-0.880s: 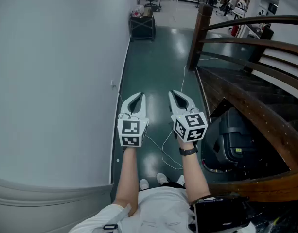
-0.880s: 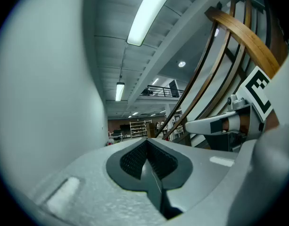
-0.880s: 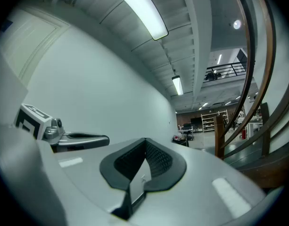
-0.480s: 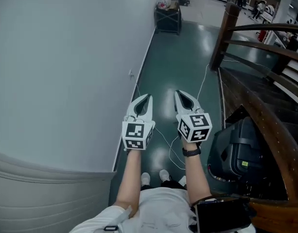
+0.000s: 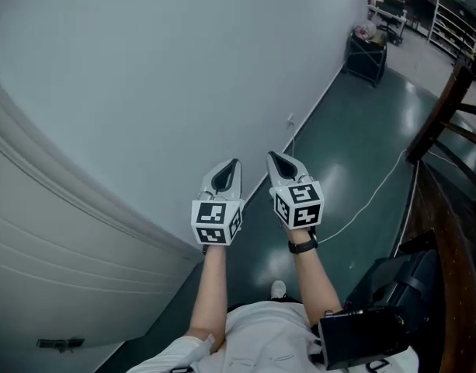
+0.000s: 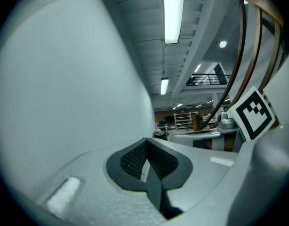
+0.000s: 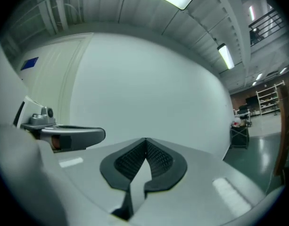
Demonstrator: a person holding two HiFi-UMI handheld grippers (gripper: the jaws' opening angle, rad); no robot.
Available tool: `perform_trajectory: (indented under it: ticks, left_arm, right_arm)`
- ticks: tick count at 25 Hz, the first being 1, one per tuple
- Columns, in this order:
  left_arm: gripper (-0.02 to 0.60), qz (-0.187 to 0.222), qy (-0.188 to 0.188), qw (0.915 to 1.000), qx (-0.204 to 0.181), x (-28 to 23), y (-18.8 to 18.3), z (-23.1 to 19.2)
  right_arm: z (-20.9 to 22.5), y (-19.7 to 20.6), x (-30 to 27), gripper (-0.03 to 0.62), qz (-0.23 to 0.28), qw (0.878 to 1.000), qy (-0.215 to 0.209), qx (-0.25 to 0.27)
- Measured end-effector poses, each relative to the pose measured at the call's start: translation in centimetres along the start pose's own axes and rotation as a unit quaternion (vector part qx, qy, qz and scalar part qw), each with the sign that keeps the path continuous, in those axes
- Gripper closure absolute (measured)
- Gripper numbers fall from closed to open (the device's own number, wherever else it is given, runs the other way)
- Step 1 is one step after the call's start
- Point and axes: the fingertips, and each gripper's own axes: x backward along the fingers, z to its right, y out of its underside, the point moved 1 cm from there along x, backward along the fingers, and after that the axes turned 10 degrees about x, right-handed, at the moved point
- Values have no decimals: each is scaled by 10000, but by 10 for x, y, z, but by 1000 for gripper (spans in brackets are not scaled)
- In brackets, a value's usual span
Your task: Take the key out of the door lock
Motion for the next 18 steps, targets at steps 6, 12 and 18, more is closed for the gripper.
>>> perform_trajectory:
  ticks: [6, 12, 18]
  left_arm:
    - [580, 99, -894, 9943, 580, 119, -26, -113]
    - [580, 591, -2266, 9705, 569, 284, -37, -215]
    - [580, 1044, -3207, 9368, 930, 447, -32, -262]
  right_arm:
    - [-162, -46, -52, 599, 263, 9925, -1182, 192]
    - [-378, -67, -72, 599, 421, 9514, -3019, 443]
    - [-543, -75, -34, 599, 758, 9052, -4141, 587]
